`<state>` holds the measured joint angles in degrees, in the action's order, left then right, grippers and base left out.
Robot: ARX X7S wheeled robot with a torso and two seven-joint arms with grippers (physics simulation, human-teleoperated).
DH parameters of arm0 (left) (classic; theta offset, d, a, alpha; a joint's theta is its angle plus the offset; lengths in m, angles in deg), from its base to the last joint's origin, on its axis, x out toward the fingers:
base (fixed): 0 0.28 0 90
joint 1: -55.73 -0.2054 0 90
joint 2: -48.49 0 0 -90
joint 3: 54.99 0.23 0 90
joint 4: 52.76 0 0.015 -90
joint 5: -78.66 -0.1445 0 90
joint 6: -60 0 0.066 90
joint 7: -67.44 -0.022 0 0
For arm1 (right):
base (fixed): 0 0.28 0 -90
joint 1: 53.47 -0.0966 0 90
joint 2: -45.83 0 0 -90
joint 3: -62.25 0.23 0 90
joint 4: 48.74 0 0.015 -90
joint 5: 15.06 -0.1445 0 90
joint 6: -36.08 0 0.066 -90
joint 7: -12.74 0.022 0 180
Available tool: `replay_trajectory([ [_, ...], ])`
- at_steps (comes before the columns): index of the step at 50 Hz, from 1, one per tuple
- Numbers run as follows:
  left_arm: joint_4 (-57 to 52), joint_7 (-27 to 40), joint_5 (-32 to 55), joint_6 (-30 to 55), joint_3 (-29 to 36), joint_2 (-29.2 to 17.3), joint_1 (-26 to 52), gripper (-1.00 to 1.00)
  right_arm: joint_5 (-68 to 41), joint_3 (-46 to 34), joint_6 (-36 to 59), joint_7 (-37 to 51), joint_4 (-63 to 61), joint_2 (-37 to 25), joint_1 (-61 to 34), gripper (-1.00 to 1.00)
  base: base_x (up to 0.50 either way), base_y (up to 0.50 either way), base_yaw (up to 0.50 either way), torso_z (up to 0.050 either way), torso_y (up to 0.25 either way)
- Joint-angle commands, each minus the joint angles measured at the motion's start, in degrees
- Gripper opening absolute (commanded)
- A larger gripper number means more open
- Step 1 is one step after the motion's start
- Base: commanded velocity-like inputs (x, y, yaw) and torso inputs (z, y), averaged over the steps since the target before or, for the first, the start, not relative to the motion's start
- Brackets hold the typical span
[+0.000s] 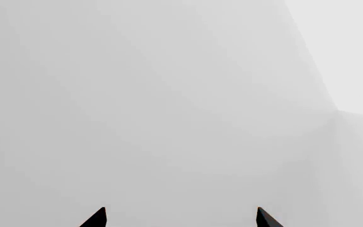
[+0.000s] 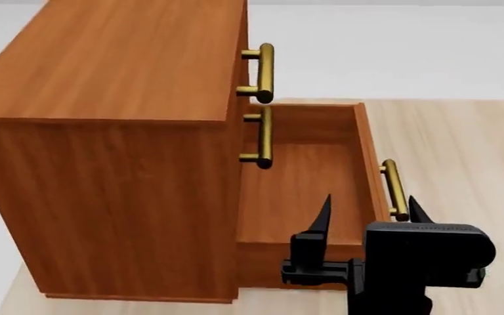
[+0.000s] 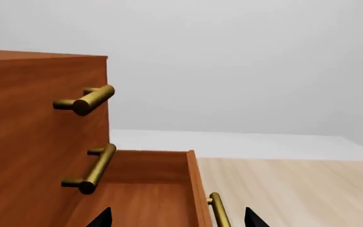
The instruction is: Close the bottom drawer of the cabinet and open the top drawer.
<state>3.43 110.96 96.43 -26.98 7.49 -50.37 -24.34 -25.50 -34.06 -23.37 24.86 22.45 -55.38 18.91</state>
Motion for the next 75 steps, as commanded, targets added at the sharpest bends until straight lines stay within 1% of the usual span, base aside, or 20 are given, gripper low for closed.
replay_trajectory([
  [1,-0.1,0.5,-0.1,0.1,0.5,-0.5,-0.1,1.0,-0.8,0.3,0.1,0.3,-0.1,-0.2,0.0,1.0,0.22,0.1,0.0,0.0,0.0],
  [9,0.2,0.7,0.0,0.0,0.7,-0.8,-0.2,1.0,-2.5,1.8,0.7,0.4,0.0,-0.2,-0.3,1.0,0.22,0.05,0.0,0.0,0.0],
  [44,0.3,1.3,0.9,-0.4,1.7,-2.0,-0.6,1.0,-4.0,1.9,1.7,1.3,0.1,-1.3,-0.8,1.0,0.22,0.0,0.0,0.0,0.0],
  [50,0.1,1.2,1.6,0.1,2.0,-2.4,-0.6,1.0,-4.7,2.0,9.1,2.6,-3.9,-3.1,-2.5,1.0,0.11,0.0,0.0,0.0,0.0],
  [54,0.2,1.1,0.3,0.0,2.8,-2.8,-0.7,1.0,-5.3,2.6,16.4,3.8,-8.2,-5.0,-5.0,1.0,0.0,0.0,0.0,0.0,0.0],
  [59,0.1,0.6,0.1,-0.4,3.5,-3.2,-0.9,1.0,-6.5,4.8,23.1,5.2,-13.1,-6.7,-7.1,1.0,0.0,0.0,0.0,0.0,0.0],
  [63,0.4,0.4,-0.5,-1.3,3.8,-3.2,-1.1,1.0,-8.6,7.0,27.3,5.1,-15.9,-7.2,-8.3,1.0,0.0,0.0,0.0,0.0,0.0],
  [72,-0.1,0.9,-1.1,-0.5,4.2,-3.7,-1.2,1.0,-11.9,8.9,37.0,5.4,-21.2,-8.1,-13.2,1.0,0.0,0.0,0.0,0.0,0.0],
  [75,-0.1,1.0,-1.3,0.0,4.6,-4.0,-1.0,1.0,-14.4,11.8,41.5,5.4,-22.3,-6.5,-15.9,1.0,0.0,0.0,0.0,0.0,0.0],
])
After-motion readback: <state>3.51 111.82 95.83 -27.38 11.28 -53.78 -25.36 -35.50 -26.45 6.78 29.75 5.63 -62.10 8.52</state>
